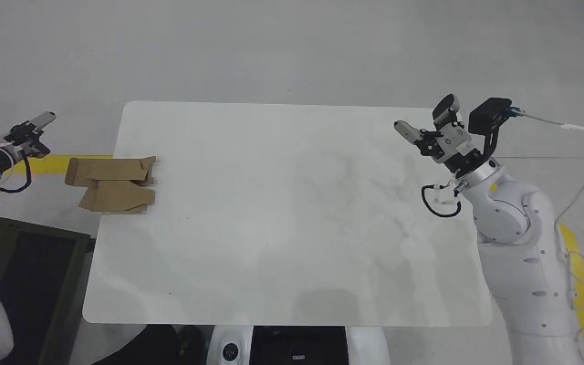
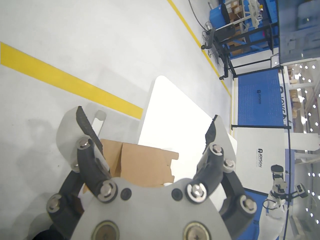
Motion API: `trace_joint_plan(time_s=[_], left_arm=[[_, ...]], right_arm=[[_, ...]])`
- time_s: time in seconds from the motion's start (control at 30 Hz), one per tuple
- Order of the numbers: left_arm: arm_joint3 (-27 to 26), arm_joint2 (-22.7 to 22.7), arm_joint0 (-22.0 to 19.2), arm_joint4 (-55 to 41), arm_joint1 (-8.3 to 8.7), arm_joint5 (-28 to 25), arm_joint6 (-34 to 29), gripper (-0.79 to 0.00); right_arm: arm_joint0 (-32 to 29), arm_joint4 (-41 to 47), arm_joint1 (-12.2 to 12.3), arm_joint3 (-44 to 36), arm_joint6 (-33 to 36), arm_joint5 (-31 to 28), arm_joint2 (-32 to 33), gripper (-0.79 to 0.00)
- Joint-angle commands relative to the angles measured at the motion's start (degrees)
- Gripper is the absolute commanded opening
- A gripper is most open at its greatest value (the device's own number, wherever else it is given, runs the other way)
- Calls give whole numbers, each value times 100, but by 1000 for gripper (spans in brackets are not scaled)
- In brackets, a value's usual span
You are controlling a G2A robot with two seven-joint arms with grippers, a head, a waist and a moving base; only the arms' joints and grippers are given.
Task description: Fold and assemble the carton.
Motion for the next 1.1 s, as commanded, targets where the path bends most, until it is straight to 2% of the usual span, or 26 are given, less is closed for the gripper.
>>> trace_joint_plan(time_s=[0.0,0.23,0.7,0.73,0.77,0.8,0.83,0.9,0.93,0.97,1.07], left_arm=[[115,39,-2,109,16,131,83,0],[399,248,78,443,6,379,120,0],[606,397,301,-52,-205,462,-442,0],[607,397,304,-97,-215,468,-460,-83],[605,402,312,-131,-226,463,-484,-274],[608,401,315,-172,-234,468,-504,-397],[610,400,318,-209,-240,468,-524,-446],[611,402,322,-261,-248,478,-555,-597],[612,395,324,-311,-253,460,-590,-720],[610,398,328,-328,-255,455,-600,-785],[609,389,335,-427,-264,425,-632,-785]], right_arm=[[0,0,0,0,0,0,0,0],[0,0,0,0,0,0,0,0],[0,0,0,0,0,0,0,0],[0,0,0,0,0,0,0,0],[0,0,0,0,0,0,0,0],[0,0,0,0,0,0,0,0],[0,0,0,0,0,0,0,0],[0,0,0,0,0,0,0,0],[0,0,0,0,0,0,0,0],[0,0,0,0,0,0,0,0],[0,0,0,0,0,0,0,0]])
